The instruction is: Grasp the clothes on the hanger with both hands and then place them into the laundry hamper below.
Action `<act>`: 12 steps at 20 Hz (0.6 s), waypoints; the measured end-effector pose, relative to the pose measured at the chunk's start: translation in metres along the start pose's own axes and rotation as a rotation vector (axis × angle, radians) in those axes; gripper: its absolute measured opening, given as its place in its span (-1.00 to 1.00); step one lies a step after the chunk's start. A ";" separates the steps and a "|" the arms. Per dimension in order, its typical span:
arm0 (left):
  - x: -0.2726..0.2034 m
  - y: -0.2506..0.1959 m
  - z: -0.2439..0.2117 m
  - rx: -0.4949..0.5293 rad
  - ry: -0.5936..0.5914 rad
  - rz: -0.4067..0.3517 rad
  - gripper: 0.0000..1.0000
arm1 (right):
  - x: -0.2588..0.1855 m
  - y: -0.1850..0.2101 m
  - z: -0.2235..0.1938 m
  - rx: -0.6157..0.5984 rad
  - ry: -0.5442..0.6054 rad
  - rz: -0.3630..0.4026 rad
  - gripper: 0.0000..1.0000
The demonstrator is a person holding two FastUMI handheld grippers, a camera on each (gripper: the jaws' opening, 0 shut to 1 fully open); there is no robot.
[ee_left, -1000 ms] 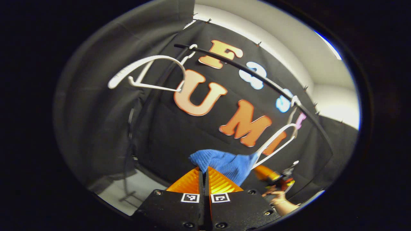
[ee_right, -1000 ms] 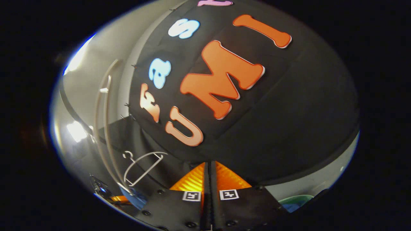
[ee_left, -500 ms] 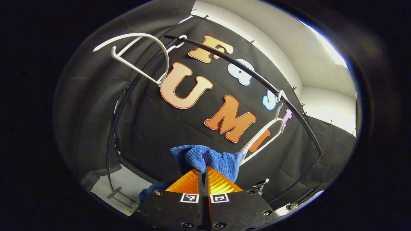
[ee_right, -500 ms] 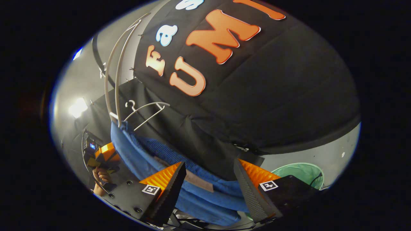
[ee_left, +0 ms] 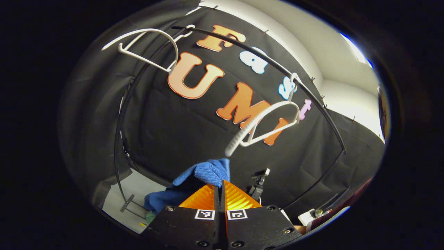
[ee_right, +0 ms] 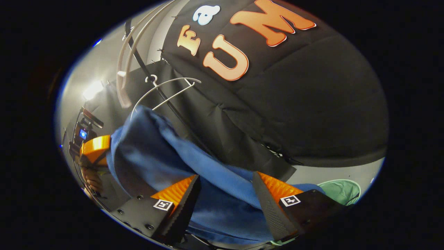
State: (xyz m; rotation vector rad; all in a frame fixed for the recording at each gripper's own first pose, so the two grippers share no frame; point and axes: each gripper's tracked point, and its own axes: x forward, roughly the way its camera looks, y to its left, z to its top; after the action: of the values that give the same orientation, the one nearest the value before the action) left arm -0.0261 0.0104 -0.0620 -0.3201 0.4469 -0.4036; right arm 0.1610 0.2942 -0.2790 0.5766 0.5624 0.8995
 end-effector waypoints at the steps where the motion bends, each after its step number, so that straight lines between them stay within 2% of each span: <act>1: 0.000 0.002 -0.016 0.027 0.053 0.011 -1.00 | 0.008 0.005 -0.004 0.006 0.026 0.022 0.91; 2: 0.007 0.003 -0.024 0.042 0.061 0.012 -1.00 | 0.014 0.003 -0.015 0.002 0.076 0.009 0.53; 3: 0.012 0.000 -0.024 0.038 0.052 -0.003 -1.00 | 0.013 -0.001 -0.027 0.000 0.105 -0.009 0.35; 4: 0.017 -0.003 -0.024 0.030 0.051 -0.019 -1.00 | 0.012 -0.002 -0.034 0.004 0.106 -0.025 0.56; 9: 0.032 -0.020 -0.026 0.056 0.079 -0.107 -1.00 | -0.028 -0.030 -0.048 0.059 0.088 -0.144 0.56; 12: 0.044 -0.032 -0.030 0.079 0.093 -0.154 -1.00 | -0.062 -0.053 -0.047 0.032 0.058 -0.249 0.52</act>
State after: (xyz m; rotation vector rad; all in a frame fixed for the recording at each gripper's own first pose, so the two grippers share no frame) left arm -0.0132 -0.0435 -0.0905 -0.2605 0.4971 -0.5866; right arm 0.1278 0.2261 -0.3358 0.4978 0.6852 0.6745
